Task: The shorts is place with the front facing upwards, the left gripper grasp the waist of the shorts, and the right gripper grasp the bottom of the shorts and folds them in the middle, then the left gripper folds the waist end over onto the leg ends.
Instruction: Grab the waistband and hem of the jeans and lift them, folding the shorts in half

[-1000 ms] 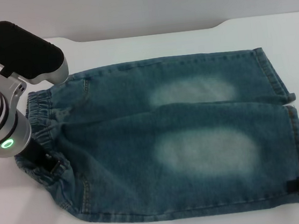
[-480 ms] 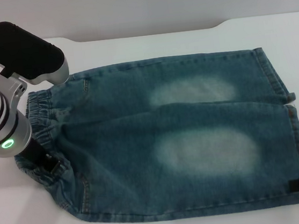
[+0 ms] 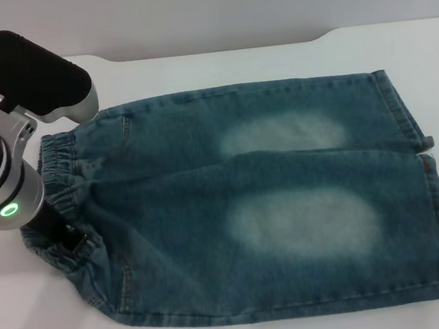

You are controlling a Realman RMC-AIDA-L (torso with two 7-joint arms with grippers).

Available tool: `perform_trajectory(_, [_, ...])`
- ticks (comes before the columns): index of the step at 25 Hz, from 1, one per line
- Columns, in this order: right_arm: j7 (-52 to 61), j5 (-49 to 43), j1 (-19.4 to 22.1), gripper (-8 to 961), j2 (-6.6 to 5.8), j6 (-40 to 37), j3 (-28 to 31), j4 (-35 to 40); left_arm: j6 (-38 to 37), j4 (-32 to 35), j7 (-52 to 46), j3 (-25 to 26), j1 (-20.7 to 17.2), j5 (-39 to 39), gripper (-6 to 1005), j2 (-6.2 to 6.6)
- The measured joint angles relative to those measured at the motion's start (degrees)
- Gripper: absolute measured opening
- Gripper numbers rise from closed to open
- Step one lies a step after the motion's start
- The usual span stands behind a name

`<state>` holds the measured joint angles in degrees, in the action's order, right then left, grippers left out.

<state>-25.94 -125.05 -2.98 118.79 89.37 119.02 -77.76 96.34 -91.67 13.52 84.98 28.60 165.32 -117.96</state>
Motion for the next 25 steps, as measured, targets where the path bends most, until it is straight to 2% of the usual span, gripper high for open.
perform_trajectory(4, [0.3, -0.4, 0.0, 112, -0.11, 0.9, 0.6, -0.1, 0.1, 0.2, 0.0, 0.0, 0.2, 0.0, 47, 0.02])
perform_trajectory(10, [0.4, -0.8, -0.4, 306, 0.01, 0.6, 0.2, 0.5, 0.1, 0.4, 0.0, -0.1, 0.6, 0.0, 47, 0.01])
perform_trajectory(15, [0.4, -0.8, -1.1, 524, 0.03, 0.5, 0.5, 1.7, 0.0, 0.4, 0.0, -0.2, 0.7, 0.0, 46, 0.02])
perform_trajectory(25, [1.1, -0.9, -1.2, 523, 0.04, -0.1, 0.7, 2.7, 0.0, 0.6, 0.0, -0.5, 0.7, 0.0, 46, -0.06])
